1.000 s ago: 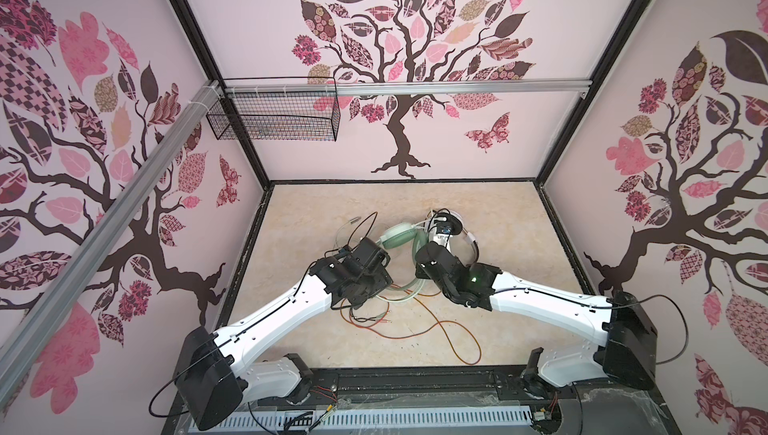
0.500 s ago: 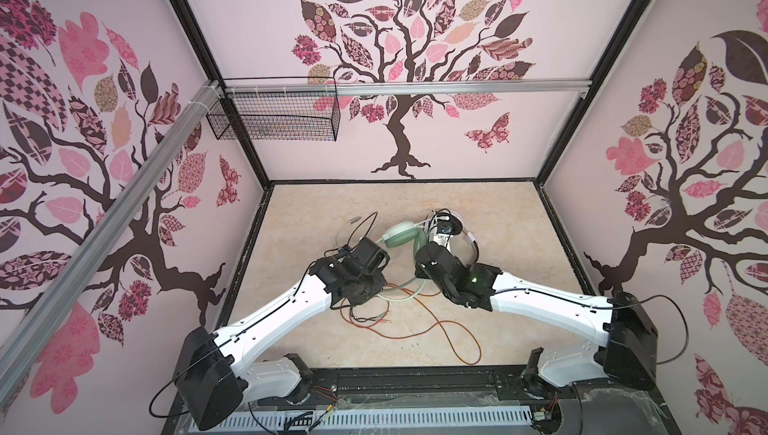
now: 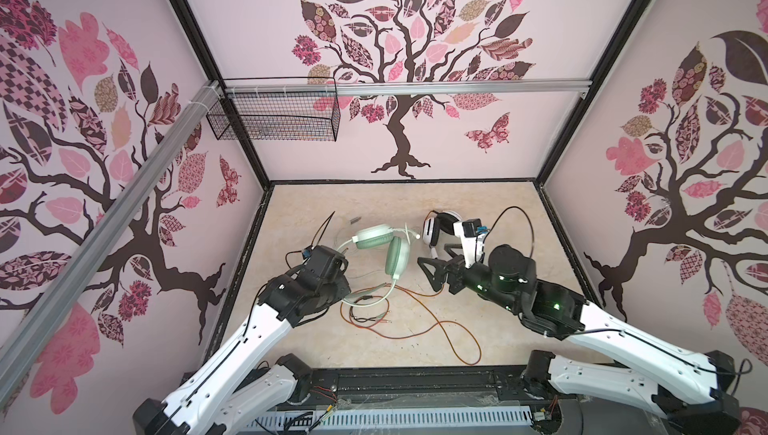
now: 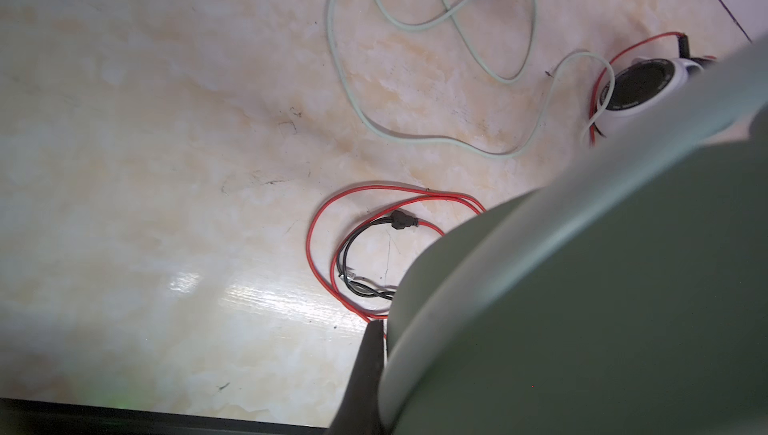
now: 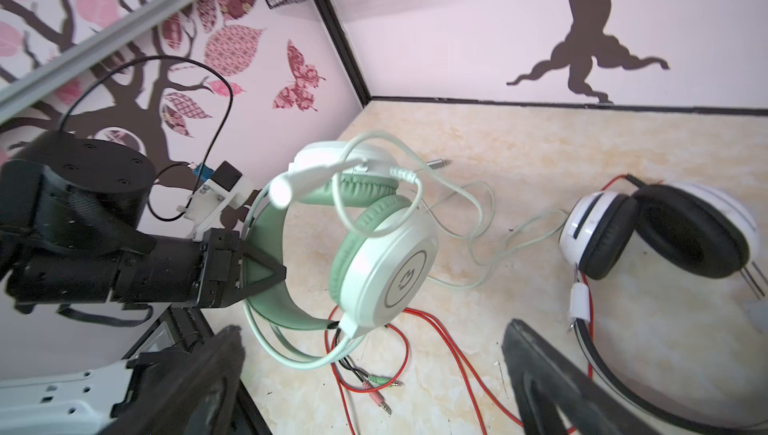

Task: Wrap the headphones

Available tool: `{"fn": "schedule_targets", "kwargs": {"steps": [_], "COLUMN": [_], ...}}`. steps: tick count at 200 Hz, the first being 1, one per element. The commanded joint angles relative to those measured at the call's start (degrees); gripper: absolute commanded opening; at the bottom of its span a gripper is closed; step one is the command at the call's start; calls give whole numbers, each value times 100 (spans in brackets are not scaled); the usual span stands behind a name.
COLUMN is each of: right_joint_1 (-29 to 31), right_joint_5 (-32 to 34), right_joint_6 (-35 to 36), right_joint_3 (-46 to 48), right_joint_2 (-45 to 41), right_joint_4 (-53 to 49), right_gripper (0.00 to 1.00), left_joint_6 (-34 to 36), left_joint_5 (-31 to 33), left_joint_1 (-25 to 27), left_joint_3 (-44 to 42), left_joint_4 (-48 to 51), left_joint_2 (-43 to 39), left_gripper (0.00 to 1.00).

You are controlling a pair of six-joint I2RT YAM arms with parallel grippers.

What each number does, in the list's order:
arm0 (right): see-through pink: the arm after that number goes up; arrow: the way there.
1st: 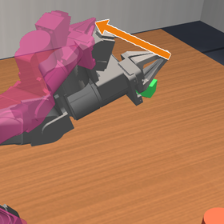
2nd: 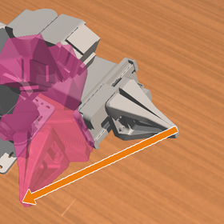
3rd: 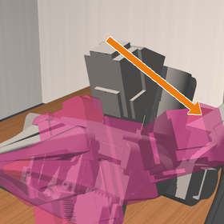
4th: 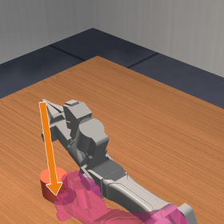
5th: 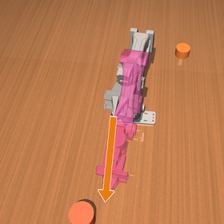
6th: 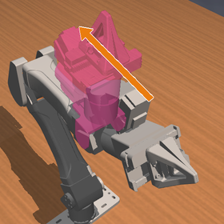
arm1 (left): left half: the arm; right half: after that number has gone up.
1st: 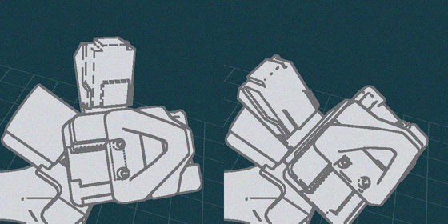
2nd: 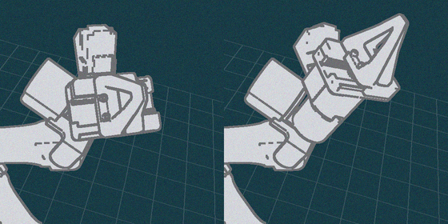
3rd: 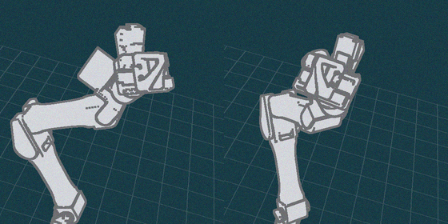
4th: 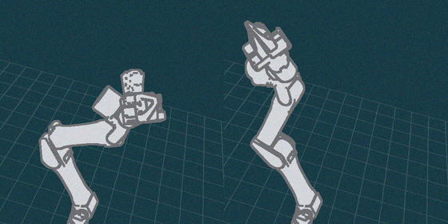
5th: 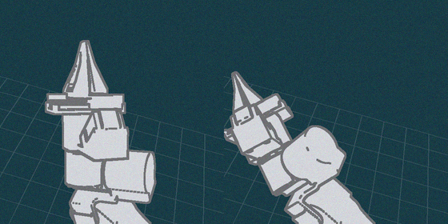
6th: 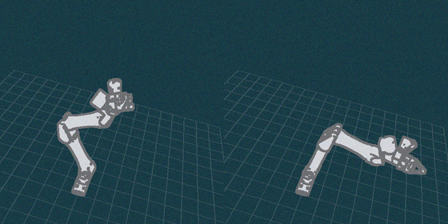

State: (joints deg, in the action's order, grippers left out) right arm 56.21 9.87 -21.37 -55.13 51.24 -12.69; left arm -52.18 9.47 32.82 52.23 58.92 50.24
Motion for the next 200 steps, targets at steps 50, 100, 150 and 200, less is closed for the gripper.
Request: {"fn": "schedule_targets", "kwargs": {"steps": [50, 100, 150, 200], "right_joint_1": [-2265, -2272, -2270, -2272], "right_joint_5": [-3688, -4197, -4332, -2221], "right_joint_6": [543, 620, 89, 203], "right_joint_3": [-357, 580, 1776, 2758], "right_joint_2": [227, 473, 12, -1415], "right_joint_4": [-475, 350, 1961, 2171], "right_gripper": [100, 94, 90, 88], "left_joint_6": [1177, 1311, 1554, 1867], "left_joint_5": [-224, -1400, -1840, -1896], "left_joint_1": [0, -1, -3, 0], "left_joint_3": [1051, 1712, 2519, 2900], "left_joint_4": [1247, 1594, 1632, 1421], "left_joint_2": [-994, -993, -570, -33], "left_gripper": [0, 0, 0, 0]}}
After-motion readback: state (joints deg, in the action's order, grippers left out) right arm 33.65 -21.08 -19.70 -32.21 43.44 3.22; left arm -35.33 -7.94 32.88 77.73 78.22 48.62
